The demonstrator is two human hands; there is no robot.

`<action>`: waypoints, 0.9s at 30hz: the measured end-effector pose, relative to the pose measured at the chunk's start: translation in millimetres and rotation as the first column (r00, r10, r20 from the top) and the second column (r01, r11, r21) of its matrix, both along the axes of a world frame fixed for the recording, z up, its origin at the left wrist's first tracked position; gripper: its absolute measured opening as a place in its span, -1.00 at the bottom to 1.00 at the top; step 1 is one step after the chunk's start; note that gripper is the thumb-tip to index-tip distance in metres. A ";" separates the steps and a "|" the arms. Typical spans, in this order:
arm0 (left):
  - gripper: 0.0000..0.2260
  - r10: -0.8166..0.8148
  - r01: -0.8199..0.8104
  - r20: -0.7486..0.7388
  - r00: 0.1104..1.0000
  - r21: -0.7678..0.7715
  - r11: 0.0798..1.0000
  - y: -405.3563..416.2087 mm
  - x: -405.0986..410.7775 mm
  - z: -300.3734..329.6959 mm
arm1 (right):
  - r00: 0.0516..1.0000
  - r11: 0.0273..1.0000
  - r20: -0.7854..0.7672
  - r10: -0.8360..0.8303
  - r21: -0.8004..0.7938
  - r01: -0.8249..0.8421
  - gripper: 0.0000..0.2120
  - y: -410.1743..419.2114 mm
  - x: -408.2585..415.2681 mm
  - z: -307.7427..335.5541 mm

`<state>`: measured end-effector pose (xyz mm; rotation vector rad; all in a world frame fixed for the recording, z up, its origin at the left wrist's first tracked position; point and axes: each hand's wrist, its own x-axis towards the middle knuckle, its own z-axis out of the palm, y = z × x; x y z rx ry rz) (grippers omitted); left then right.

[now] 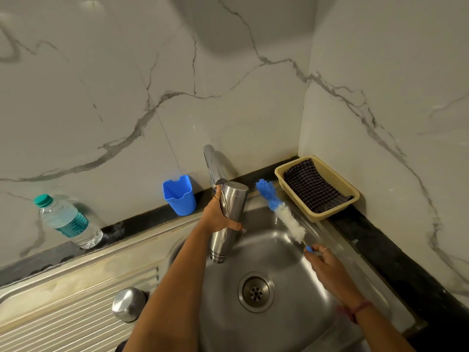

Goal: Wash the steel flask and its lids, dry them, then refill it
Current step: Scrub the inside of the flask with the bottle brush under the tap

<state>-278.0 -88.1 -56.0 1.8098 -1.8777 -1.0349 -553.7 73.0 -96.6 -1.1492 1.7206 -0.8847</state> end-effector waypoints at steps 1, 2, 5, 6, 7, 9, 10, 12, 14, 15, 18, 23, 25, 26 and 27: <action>0.15 0.002 -0.002 -0.001 1.000 0.002 1.000 -0.2 0.0 -0.5 | 1.000 1.000 0.001 0.000 0.001 0.000 -0.81 -0.1 -0.1 -0.5; 0.13 0.001 -0.001 0.002 1.000 0.005 1.000 -0.5 0.1 -1.1 | 1.000 1.000 0.002 -0.001 0.001 0.001 -0.81 -0.1 0.0 -0.5; 0.12 0.002 -0.002 0.005 1.000 0.014 1.000 -2.1 1.7 -3.6 | 1.000 1.000 0.006 -0.009 0.002 0.009 -0.83 0.8 -0.1 0.4; 0.12 0.000 -0.001 0.006 1.000 0.016 1.000 -1.9 2.3 -3.4 | 1.000 1.000 0.008 -0.011 0.003 0.010 -0.84 1.0 -0.2 1.1; 0.11 0.000 0.000 0.005 1.000 0.018 1.000 -1.9 2.6 -3.5 | 1.000 1.000 0.008 -0.011 0.006 0.011 -0.85 1.3 -0.5 1.7; 0.10 0.000 0.000 -0.001 1.000 0.013 1.000 -2.0 3.0 -4.1 | 1.000 1.000 0.007 -0.008 0.007 0.008 -0.86 1.9 -1.1 2.8; 0.09 -0.001 0.001 -0.004 1.000 0.011 1.000 -1.1 2.6 -3.5 | 1.000 1.000 0.008 -0.007 0.008 0.007 -0.86 2.3 -1.5 3.3; 0.10 -0.006 0.006 -0.008 1.000 0.010 1.000 0.6 1.8 -1.6 | 1.000 1.000 0.007 -0.002 0.010 0.002 -0.85 3.3 -1.8 3.7; 0.15 -0.018 0.018 -0.021 1.000 0.003 1.000 3.0 2.3 -0.5 | 1.000 1.000 -0.002 -0.001 0.016 0.001 -0.84 4.0 -1.4 3.5; 0.18 -0.021 0.021 -0.027 0.999 0.005 1.000 5.1 2.8 -0.7 | 1.000 1.000 -0.009 -0.004 0.018 0.005 -0.83 4.3 -1.1 3.5; 0.21 -0.029 0.028 -0.051 0.998 -0.003 1.000 15.1 4.4 -5.5 | 1.000 1.000 -0.025 -0.011 0.018 0.012 -0.77 3.8 0.3 4.1; 0.22 -0.012 0.007 -0.151 0.988 -0.032 0.999 39.7 3.4 -19.7 | 1.000 1.000 -0.030 0.003 -0.011 -0.003 -0.78 7.4 2.0 10.3; 0.20 0.013 -0.020 -0.158 0.987 -0.041 0.999 48.0 4.1 -25.4 | 0.999 0.999 -0.034 0.023 -0.026 -0.024 -0.81 9.2 1.5 16.2; 0.17 0.033 -0.042 -0.158 0.987 -0.050 0.998 51.2 5.0 -29.6 | 0.999 0.999 -0.032 0.036 -0.026 -0.037 -0.82 10.1 0.2 19.3; 0.14 0.049 -0.057 -0.156 0.987 -0.051 0.997 54.8 5.3 -32.3 | 0.998 0.998 -0.021 0.056 -0.021 -0.057 -0.85 11.5 -2.1 22.5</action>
